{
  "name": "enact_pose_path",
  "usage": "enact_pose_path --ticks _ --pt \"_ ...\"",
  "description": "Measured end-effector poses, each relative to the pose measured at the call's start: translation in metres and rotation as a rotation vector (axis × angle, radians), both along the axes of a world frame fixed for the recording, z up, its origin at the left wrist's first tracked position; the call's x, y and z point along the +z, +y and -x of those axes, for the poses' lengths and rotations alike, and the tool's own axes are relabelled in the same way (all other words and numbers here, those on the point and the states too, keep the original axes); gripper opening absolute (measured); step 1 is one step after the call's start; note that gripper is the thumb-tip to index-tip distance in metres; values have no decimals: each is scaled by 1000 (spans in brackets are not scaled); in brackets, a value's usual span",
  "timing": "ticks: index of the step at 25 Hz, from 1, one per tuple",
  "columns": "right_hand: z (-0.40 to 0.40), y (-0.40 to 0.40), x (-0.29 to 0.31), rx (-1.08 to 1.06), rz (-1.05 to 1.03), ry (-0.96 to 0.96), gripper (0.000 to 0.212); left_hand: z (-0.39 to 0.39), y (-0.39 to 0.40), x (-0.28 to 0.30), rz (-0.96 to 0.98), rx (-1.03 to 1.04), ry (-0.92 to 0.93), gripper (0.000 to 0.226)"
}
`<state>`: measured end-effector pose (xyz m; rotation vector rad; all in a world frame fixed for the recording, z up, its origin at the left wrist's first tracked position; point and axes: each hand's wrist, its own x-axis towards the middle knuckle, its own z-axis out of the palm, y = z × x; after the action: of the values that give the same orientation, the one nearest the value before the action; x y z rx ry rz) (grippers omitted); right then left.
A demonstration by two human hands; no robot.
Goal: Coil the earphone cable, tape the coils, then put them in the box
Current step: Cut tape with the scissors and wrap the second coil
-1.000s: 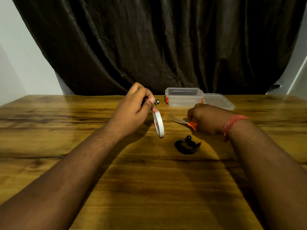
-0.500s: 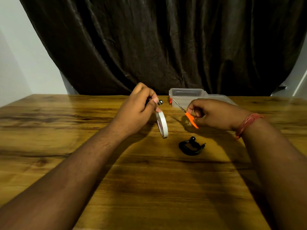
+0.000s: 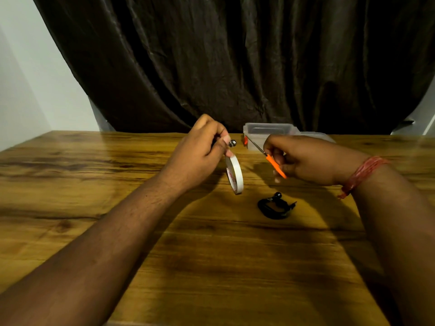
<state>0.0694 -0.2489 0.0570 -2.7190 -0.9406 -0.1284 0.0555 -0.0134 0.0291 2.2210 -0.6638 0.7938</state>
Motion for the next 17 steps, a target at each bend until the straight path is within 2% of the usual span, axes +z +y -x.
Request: enact_pose_path --ticks 9,17 --pt "2 -2 0 -36 82 -14 43 0 0 0 -14 11 7 8" --pt "2 8 1 35 53 -98 45 0 -3 0 -43 21 -16 8"
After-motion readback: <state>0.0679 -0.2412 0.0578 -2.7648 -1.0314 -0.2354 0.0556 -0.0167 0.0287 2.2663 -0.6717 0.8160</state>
